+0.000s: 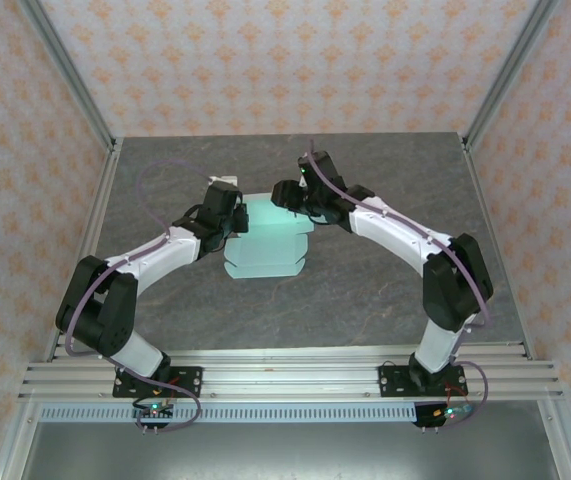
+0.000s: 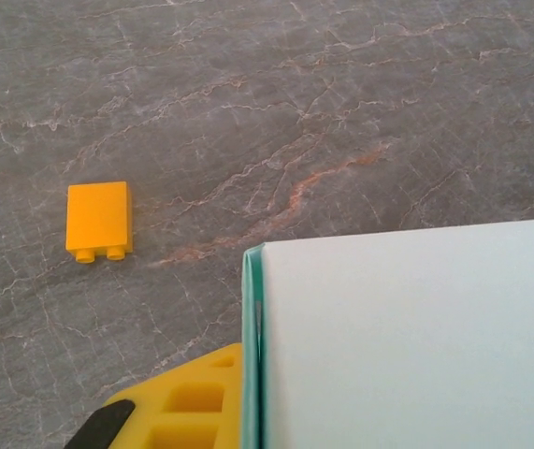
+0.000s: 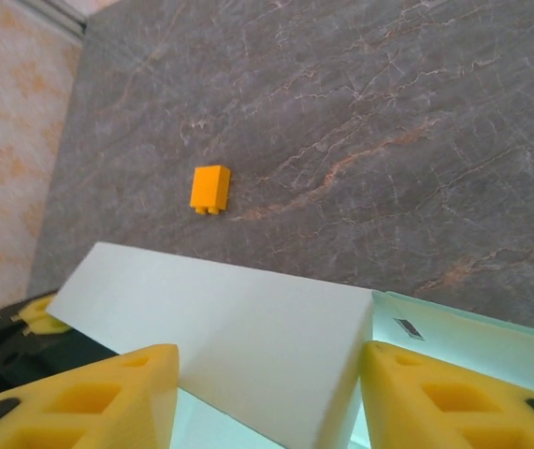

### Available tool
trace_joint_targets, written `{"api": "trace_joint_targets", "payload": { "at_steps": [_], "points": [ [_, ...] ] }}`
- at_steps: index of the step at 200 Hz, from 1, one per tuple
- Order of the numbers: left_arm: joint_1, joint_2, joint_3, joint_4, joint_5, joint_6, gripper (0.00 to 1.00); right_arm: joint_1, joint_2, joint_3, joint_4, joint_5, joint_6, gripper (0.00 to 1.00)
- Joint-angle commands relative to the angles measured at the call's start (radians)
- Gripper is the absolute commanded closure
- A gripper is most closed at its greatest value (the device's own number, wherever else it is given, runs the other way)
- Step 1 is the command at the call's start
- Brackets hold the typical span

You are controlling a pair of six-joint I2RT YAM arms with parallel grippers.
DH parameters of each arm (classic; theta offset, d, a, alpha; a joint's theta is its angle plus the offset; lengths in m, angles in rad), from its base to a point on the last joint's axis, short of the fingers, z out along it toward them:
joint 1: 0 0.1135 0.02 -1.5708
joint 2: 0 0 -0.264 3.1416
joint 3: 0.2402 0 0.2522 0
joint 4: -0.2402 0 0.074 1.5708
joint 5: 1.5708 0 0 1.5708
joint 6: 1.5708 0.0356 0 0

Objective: Fold the paper box

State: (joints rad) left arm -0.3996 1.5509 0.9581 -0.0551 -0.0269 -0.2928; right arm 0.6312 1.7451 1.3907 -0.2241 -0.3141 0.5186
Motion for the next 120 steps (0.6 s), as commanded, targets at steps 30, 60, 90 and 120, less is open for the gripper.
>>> {"api": "trace_joint_targets", "payload": {
  "at_steps": [30,60,90,120],
  "points": [
    [-0.023,-0.034,-0.005,0.031,-0.001,-0.022,0.99,-0.002,-0.026,-0.079,0.251,-0.001,0.222,0.63],
    [-0.025,-0.032,-0.009,0.033,-0.001,-0.021,0.99,-0.002,-0.025,-0.107,0.306,0.017,0.274,0.67],
    [-0.025,-0.029,-0.008,0.036,-0.005,-0.022,0.99,-0.002,-0.022,-0.122,0.333,0.024,0.301,0.72],
    [-0.024,-0.024,-0.005,0.027,-0.028,-0.023,0.99,-0.005,-0.030,-0.115,0.294,0.037,0.267,0.68]
  ]
}}
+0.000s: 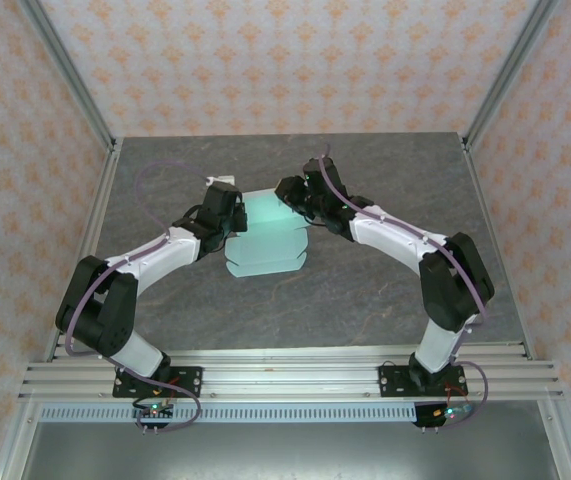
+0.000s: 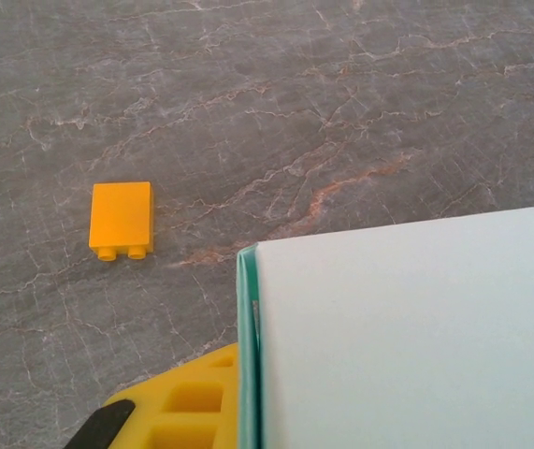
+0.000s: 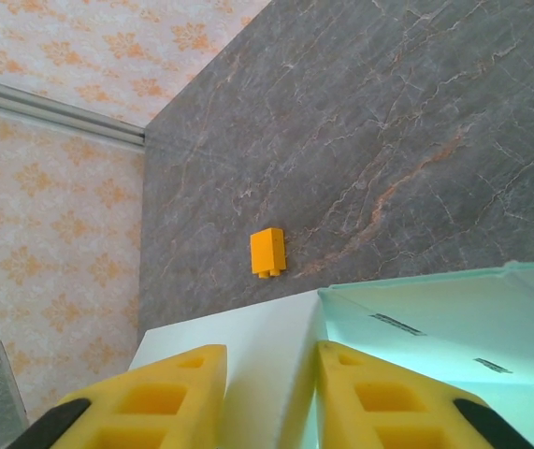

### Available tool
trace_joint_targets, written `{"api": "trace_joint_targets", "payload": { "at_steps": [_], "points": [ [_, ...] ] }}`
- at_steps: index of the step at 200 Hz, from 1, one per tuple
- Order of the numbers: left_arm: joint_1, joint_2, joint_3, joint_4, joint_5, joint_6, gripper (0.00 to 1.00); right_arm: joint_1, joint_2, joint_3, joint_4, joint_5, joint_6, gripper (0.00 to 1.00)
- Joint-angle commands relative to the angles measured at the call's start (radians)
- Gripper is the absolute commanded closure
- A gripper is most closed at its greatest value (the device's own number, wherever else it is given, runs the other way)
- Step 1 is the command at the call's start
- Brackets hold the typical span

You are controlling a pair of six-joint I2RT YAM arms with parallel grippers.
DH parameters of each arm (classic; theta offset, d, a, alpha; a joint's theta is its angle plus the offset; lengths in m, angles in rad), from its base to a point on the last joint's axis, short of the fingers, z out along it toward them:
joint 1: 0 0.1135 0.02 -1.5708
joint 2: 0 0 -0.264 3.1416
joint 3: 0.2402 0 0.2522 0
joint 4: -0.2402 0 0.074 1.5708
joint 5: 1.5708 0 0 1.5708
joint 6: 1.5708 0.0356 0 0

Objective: Fold the paper box

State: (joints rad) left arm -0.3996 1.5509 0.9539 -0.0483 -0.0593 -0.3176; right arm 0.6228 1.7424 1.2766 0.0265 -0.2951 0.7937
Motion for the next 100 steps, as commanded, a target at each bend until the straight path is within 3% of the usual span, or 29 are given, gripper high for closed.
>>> {"api": "trace_joint_targets", "payload": {
  "at_steps": [1,44,100],
  "points": [
    [-0.025,-0.024,-0.001,0.019,0.003,0.002,0.99,0.003,-0.028,0.000,0.041,0.018,-0.011,0.67],
    [-0.023,-0.012,0.009,-0.005,-0.030,-0.003,0.99,-0.003,-0.117,-0.005,-0.151,0.125,-0.221,0.39],
    [-0.023,-0.023,0.013,-0.010,-0.020,-0.010,0.99,0.005,-0.311,-0.188,-0.279,0.216,-0.320,0.29]
  ]
}}
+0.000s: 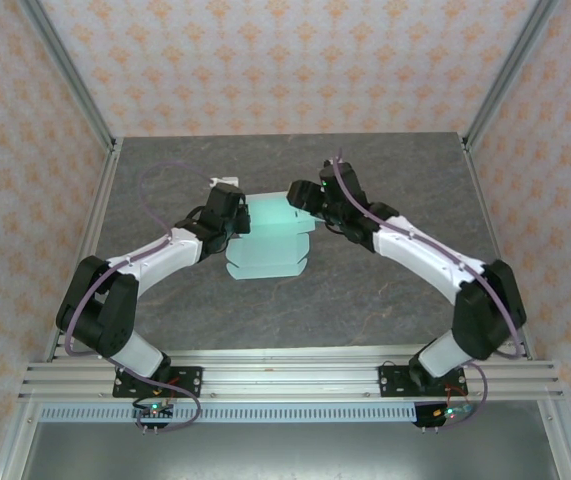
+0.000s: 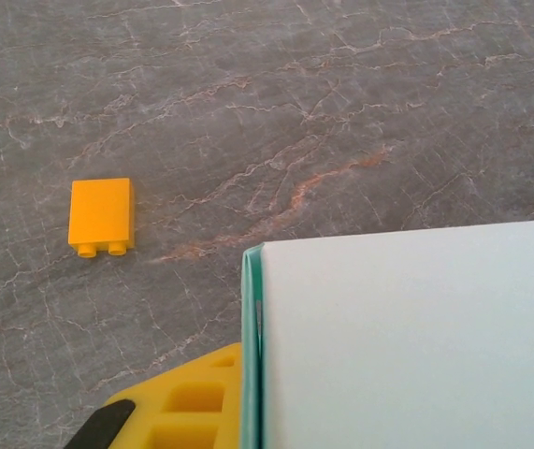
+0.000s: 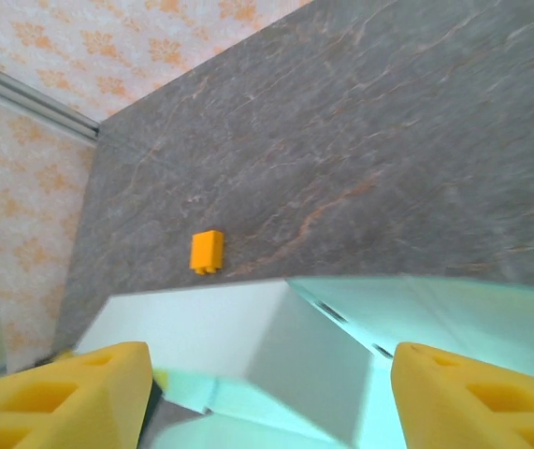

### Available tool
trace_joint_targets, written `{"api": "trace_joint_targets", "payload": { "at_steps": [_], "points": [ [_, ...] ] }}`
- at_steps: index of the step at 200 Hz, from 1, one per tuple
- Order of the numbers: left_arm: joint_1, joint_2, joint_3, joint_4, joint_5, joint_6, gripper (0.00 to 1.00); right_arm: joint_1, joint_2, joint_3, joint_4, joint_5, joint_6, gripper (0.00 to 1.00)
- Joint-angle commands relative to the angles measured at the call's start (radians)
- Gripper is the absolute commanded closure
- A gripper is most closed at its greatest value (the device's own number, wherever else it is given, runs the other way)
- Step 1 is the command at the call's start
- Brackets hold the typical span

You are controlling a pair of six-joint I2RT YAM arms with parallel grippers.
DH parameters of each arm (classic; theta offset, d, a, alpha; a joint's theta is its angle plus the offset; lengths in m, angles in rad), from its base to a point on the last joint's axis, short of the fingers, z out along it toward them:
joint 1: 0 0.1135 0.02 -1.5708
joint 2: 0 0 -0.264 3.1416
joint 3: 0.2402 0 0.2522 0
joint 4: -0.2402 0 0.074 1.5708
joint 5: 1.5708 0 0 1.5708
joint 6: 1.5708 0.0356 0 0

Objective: Fold the paper box

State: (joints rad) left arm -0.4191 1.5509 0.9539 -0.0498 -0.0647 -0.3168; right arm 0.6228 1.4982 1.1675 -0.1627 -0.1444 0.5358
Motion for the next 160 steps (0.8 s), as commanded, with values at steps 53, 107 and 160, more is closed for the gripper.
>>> {"api": "trace_joint_targets", "payload": {
  "at_steps": [53,107,160],
  "points": [
    [-0.004,-0.035,0.009,-0.008,-0.001,-0.012,0.99,0.015,-0.034,-0.174,0.014,-0.010,0.002,0.23],
    [-0.003,-0.061,0.000,-0.009,0.001,-0.014,0.99,0.010,0.058,-0.183,0.131,-0.045,0.054,0.17],
    [-0.004,-0.066,-0.001,-0.011,0.008,-0.010,0.99,0.008,0.091,-0.184,0.258,-0.111,0.047,0.20]
  ]
}}
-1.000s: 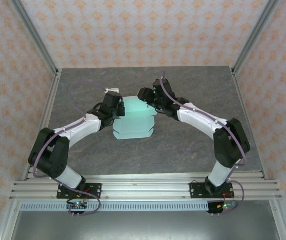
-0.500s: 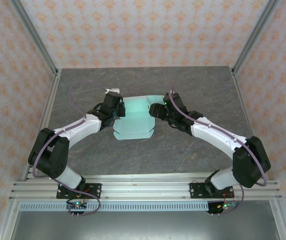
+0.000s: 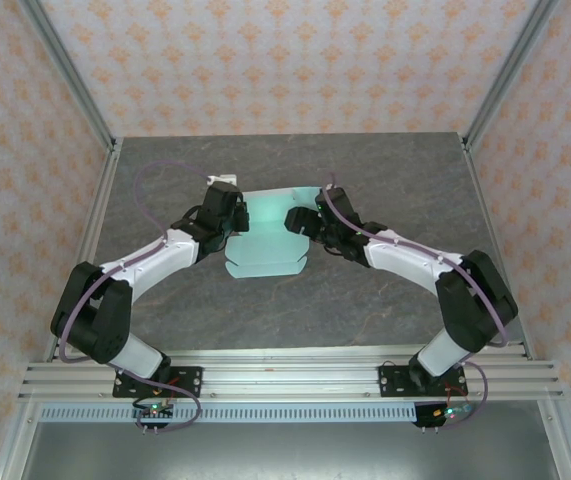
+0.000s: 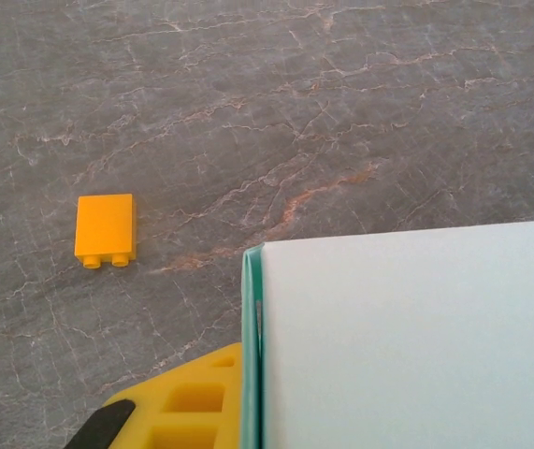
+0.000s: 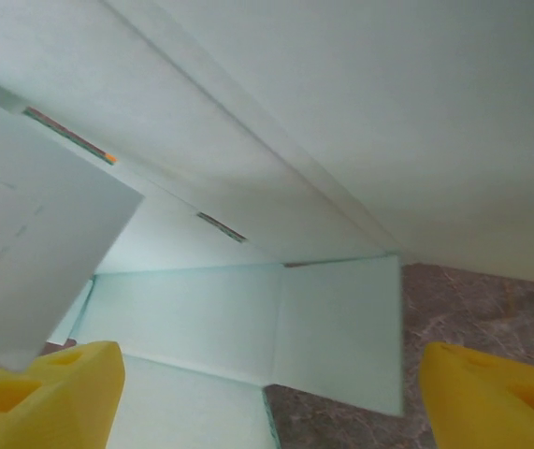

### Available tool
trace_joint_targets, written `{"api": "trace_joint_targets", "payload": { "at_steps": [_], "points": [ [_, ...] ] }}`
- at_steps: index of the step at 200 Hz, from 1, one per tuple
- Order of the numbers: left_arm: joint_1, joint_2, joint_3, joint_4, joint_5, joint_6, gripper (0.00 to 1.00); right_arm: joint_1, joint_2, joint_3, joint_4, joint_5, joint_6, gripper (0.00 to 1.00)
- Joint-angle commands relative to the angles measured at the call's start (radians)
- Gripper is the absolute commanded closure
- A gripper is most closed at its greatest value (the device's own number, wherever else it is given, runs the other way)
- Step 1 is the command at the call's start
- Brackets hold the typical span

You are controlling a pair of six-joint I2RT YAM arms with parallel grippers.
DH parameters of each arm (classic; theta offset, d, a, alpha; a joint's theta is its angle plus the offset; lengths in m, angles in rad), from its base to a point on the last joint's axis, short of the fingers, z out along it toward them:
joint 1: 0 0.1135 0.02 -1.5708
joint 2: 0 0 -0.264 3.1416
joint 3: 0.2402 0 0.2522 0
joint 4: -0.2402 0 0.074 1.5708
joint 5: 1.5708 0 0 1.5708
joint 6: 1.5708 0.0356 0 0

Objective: Fold the paper box

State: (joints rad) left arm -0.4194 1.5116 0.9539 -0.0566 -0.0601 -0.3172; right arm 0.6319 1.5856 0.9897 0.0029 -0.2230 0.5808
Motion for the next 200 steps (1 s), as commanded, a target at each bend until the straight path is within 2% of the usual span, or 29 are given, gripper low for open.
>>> {"api": "trace_joint_targets", "payload": {
  "at_steps": [1,116,173,200],
  "points": [
    [-0.004,-0.027,0.000,-0.003,0.003,-0.010,0.99,-0.001,0.004,-0.006,0.095,-0.034,0.001,0.20],
    [-0.005,-0.001,0.004,0.001,0.032,-0.011,0.99,0.050,-0.027,0.000,0.068,0.020,-0.201,0.33],
    [-0.005,-0.006,0.004,-0.003,0.034,-0.006,0.99,0.049,-0.069,0.015,-0.017,0.131,-0.315,0.34],
    [-0.005,-0.003,0.005,-0.002,0.035,-0.006,0.99,0.050,-0.065,0.028,-0.024,0.108,-0.326,0.36]
  ]
}}
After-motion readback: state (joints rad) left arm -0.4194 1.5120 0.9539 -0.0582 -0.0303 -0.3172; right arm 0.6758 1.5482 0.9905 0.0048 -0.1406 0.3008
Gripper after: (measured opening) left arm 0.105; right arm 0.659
